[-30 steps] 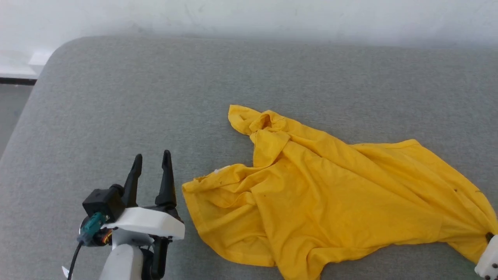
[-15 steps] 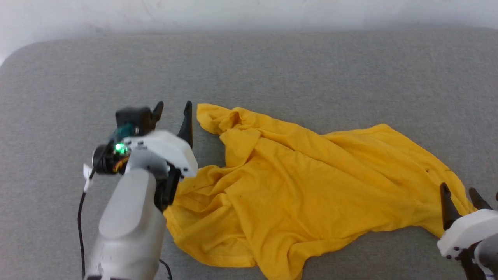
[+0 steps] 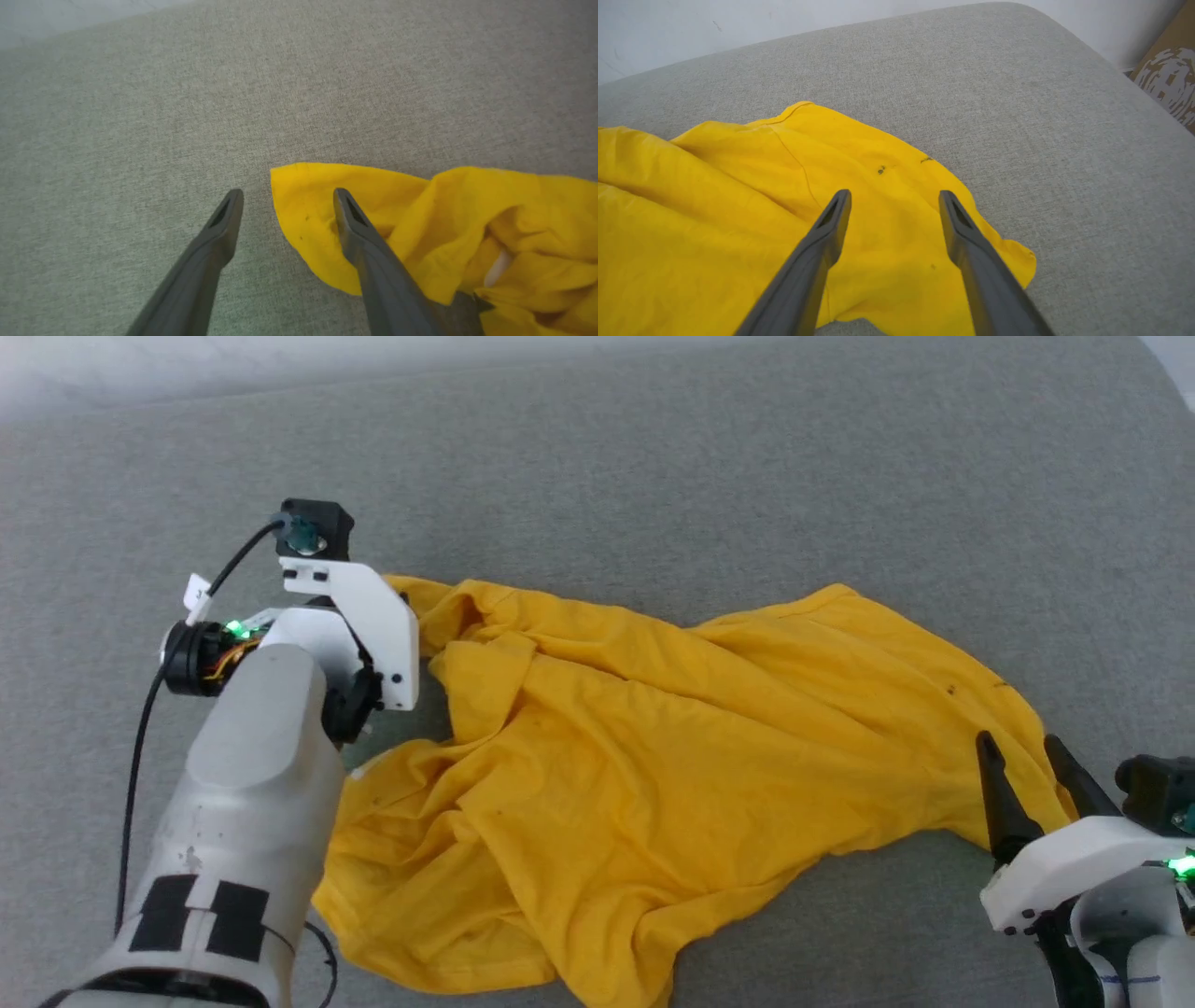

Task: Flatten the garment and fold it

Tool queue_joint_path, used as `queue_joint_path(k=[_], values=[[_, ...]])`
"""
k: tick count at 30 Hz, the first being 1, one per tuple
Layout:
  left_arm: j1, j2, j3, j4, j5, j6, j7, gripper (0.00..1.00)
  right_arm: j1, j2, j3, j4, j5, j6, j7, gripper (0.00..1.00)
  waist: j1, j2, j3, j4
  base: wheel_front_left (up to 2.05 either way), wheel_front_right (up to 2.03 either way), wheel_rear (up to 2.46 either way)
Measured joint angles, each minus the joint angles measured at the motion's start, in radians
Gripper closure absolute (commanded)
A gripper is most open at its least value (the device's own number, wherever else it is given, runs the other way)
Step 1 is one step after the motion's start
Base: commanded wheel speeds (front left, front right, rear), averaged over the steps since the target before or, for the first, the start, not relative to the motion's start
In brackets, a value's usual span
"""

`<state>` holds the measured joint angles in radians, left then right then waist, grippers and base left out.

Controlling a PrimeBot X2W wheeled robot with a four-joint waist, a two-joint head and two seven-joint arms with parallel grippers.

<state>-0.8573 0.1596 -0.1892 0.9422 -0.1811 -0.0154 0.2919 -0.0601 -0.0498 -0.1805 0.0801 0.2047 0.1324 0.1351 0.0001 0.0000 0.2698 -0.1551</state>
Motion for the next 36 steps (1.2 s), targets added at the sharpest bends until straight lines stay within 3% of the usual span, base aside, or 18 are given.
queue_joint_path(k=[3,8,9,10,11,18,27,36], values=[[-0.024,0.012,-0.008,0.041,0.000,-0.005,0.060,0.00,-0.001,0.000,0.015,-0.001,0.005,0.000,-0.004,0.00,-0.0001,-0.0001,0.014,-0.023,0.00,0.00,0.00],[-0.078,0.026,-0.021,0.073,-0.006,-0.050,0.176,0.00,-0.001,0.000,0.019,-0.001,0.007,0.000,-0.008,0.00,-0.0002,0.0000,0.034,-0.044,0.00,0.00,0.00],[-0.088,0.029,-0.029,0.074,-0.006,-0.060,0.194,0.13,-0.001,0.000,0.019,-0.001,0.007,0.000,-0.008,0.00,-0.0002,0.0000,0.036,-0.045,0.00,0.00,0.00],[-0.093,0.031,-0.035,0.074,-0.010,-0.070,0.206,0.64,-0.001,0.000,0.019,-0.001,0.007,0.000,-0.008,0.00,-0.0003,0.0000,0.038,-0.045,0.00,0.00,0.00],[-0.094,0.031,-0.044,0.070,-0.013,-0.077,0.209,1.00,-0.001,0.000,0.019,-0.001,0.008,0.000,-0.008,0.00,-0.0002,0.0000,0.039,-0.044,0.00,0.00,0.00],[-0.057,0.035,-0.054,0.023,-0.046,-0.099,0.080,1.00,-0.024,0.000,0.019,-0.012,-0.002,0.000,-0.033,0.00,0.0000,0.0000,0.029,-0.031,0.00,0.00,0.00],[0.109,0.109,0.016,-0.047,-0.105,-0.079,-0.066,1.00,-0.031,0.000,-0.082,0.013,-0.072,0.000,-0.046,0.00,-0.0001,0.0000,-0.019,-0.003,0.00,0.00,0.00],[0.273,0.118,0.039,-0.209,-0.149,-0.054,-0.044,1.00,-0.131,-0.015,-0.181,0.157,-0.110,0.000,0.134,0.00,-0.0002,0.0001,-0.045,0.052,0.00,0.00,0.00]])
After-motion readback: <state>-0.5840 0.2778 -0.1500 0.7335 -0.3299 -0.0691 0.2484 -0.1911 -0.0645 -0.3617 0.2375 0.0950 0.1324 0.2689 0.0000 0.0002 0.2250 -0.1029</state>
